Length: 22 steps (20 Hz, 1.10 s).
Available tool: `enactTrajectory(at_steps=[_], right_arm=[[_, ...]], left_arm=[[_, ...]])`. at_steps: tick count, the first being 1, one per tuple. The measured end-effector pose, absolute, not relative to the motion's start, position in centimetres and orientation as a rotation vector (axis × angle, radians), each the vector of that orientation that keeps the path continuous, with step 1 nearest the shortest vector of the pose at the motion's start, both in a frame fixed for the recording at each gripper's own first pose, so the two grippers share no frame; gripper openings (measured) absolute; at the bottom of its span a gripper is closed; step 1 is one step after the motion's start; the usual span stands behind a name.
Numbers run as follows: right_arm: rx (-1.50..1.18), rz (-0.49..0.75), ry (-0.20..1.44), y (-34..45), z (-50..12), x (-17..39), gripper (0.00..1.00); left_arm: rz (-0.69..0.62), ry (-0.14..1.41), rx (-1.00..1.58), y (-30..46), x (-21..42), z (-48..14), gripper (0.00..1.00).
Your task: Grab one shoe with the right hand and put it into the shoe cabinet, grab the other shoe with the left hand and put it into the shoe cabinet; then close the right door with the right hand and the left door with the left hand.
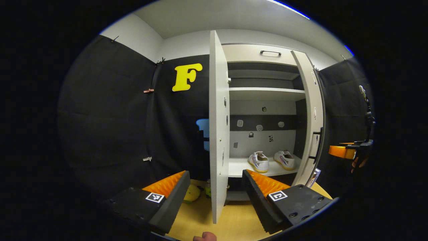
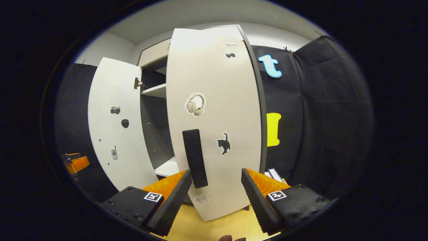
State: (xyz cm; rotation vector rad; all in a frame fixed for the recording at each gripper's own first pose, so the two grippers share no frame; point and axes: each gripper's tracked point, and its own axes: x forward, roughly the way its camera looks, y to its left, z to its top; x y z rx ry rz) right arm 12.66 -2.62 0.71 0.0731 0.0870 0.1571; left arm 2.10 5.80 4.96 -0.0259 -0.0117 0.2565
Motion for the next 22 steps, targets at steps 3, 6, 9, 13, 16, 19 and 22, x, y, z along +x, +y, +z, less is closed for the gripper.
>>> enactTrajectory(at_steps=[3,6,9,13,16,19,22], right_arm=[[0.084,0.153,0.070,-2.0,1.6,11.3,0.98],[0.118,0.141,0.048,-2.0,2.6,10.1,0.98],[0.121,0.134,0.029,-1.7,3.3,9.0,0.98],[0.101,0.119,0.011,-1.1,3.9,7.6,0.97],[0.097,0.098,-0.001,-0.8,4.3,7.0,0.98],[0.100,0.072,-0.015,-0.9,4.8,6.7,0.97],[0.093,0.048,-0.025,-1.2,5.2,6.6,0.98]], left_arm=[[0.283,-0.009,-0.019,8.6,2.3,5.0,0.97],[0.300,-0.011,-0.021,11.6,3.4,4.9,0.97],[0.311,-0.020,-0.022,14.1,4.5,5.1,0.97],[0.314,-0.027,-0.016,17.5,6.8,5.1,0.97],[0.313,-0.019,-0.003,19.3,8.5,4.7,0.97],[0.290,0.006,0.017,20.3,10.6,3.8,0.97],[0.236,0.032,0.023,19.6,12.4,3.0,0.97]])
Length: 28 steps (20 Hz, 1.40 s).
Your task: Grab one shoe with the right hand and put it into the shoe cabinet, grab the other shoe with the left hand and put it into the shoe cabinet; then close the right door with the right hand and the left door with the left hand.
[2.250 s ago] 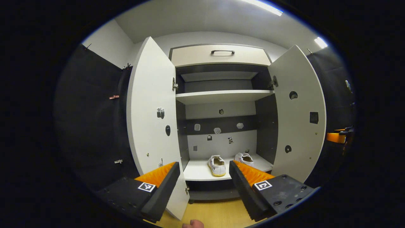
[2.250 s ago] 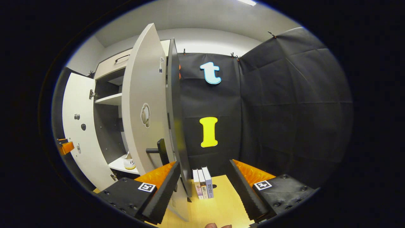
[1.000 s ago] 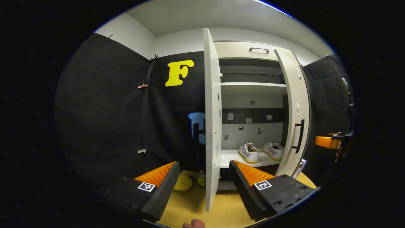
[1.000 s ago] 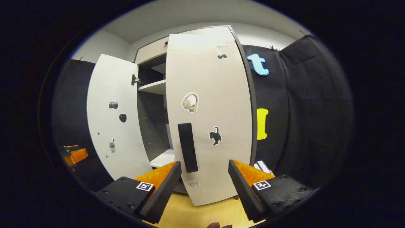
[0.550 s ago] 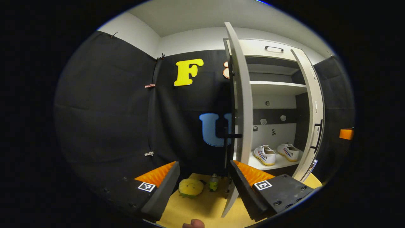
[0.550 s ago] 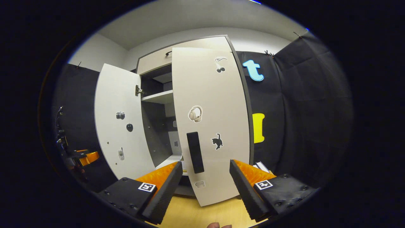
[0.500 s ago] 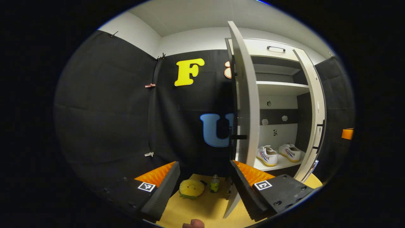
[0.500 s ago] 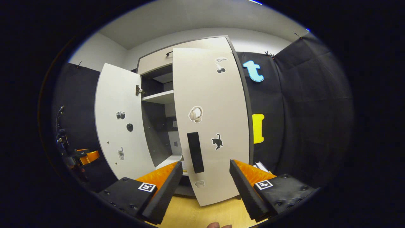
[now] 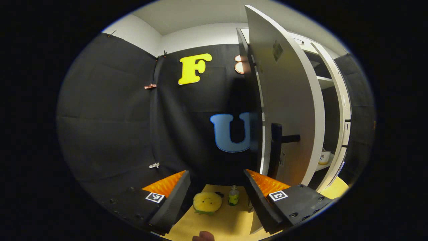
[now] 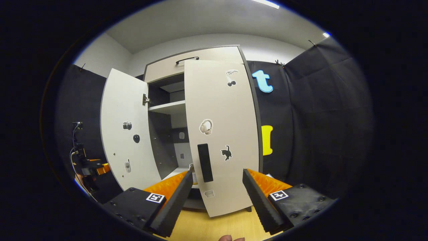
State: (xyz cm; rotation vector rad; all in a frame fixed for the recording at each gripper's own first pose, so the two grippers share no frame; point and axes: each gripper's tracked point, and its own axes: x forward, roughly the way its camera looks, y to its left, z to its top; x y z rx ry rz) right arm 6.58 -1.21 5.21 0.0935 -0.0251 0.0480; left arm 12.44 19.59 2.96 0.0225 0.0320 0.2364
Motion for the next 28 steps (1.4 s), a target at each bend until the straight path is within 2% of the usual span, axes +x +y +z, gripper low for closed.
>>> enactTrajectory(at_steps=[1,2,3,7,15,18,22,28], right_arm=[[0.092,0.042,-0.029,-1.3,5.3,6.6,0.98],[0.092,0.037,-0.030,-1.4,5.4,6.5,0.98],[0.092,0.035,-0.030,-1.4,5.5,6.4,0.98],[0.088,0.034,-0.025,-1.9,5.6,6.4,0.98],[0.096,0.037,-0.011,-4.7,5.4,6.1,0.98],[0.105,0.037,-0.002,-5.9,5.2,5.9,0.98],[0.108,0.043,0.017,-6.9,4.6,5.5,0.97],[0.096,0.051,0.022,-7.6,4.4,5.0,0.98]], left_arm=[[0.238,0.030,0.025,19.5,12.3,2.9,0.97],[0.236,0.018,0.027,19.4,12.4,3.2,0.92],[0.235,0.024,0.020,19.4,12.6,3.0,0.91],[0.209,0.035,-0.060,17.7,12.6,2.5,0.92],[0.210,0.023,-0.051,12.4,12.5,2.9,0.92],[0.156,0.029,-0.060,8.4,13.6,3.0,0.93],[0.010,0.051,-0.082,0.4,15.2,2.6,0.94],[-0.012,0.029,-0.074,-3.9,13.4,3.8,0.96]])
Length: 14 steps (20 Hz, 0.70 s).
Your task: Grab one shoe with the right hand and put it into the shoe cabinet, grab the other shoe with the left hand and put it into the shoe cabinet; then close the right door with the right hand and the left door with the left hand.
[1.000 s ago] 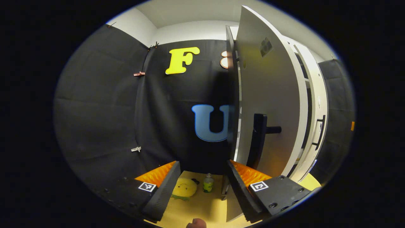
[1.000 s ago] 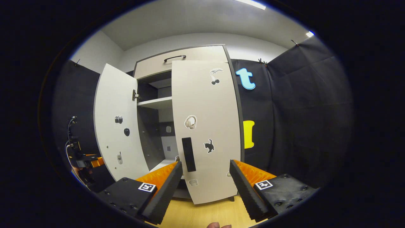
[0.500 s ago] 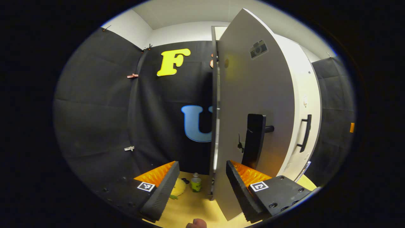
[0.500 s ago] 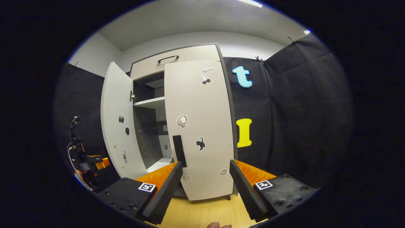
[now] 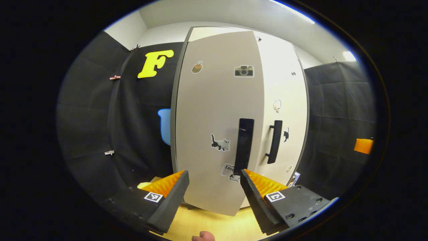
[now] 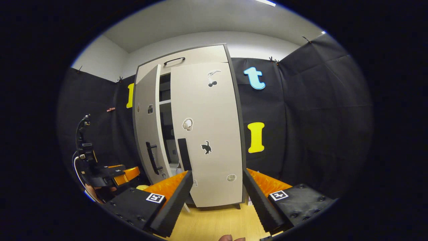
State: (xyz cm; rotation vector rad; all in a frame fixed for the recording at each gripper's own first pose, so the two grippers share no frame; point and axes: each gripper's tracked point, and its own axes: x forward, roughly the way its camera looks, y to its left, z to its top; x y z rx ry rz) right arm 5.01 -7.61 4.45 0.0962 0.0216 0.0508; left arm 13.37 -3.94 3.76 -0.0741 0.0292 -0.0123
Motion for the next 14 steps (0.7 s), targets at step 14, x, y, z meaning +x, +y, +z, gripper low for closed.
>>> enactTrajectory(at_steps=[14], right_arm=[[0.078,0.092,0.013,-6.8,4.2,4.2,0.98]], left_arm=[[0.023,-0.076,-0.058,-5.6,4.7,8.3,0.95]])
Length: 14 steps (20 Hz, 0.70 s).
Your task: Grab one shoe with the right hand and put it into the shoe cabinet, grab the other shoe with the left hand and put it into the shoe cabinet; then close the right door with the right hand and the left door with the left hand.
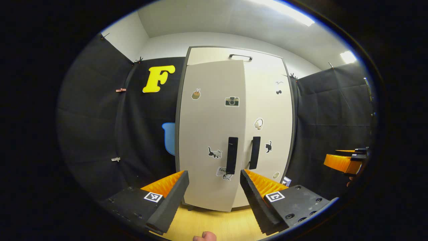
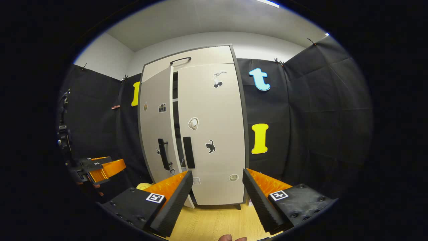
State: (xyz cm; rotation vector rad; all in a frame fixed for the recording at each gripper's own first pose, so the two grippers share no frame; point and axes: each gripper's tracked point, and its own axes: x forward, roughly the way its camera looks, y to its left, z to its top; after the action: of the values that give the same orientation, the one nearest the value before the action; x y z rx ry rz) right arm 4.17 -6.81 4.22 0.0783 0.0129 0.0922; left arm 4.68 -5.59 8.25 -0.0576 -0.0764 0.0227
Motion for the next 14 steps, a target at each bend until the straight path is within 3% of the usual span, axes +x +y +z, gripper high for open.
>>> enactTrajectory(at_steps=[14], right_arm=[[0.091,0.101,0.019,-6.9,3.8,3.7,0.98]], left_arm=[[0.007,-0.060,-0.033,-6.9,3.7,7.3,0.95]])
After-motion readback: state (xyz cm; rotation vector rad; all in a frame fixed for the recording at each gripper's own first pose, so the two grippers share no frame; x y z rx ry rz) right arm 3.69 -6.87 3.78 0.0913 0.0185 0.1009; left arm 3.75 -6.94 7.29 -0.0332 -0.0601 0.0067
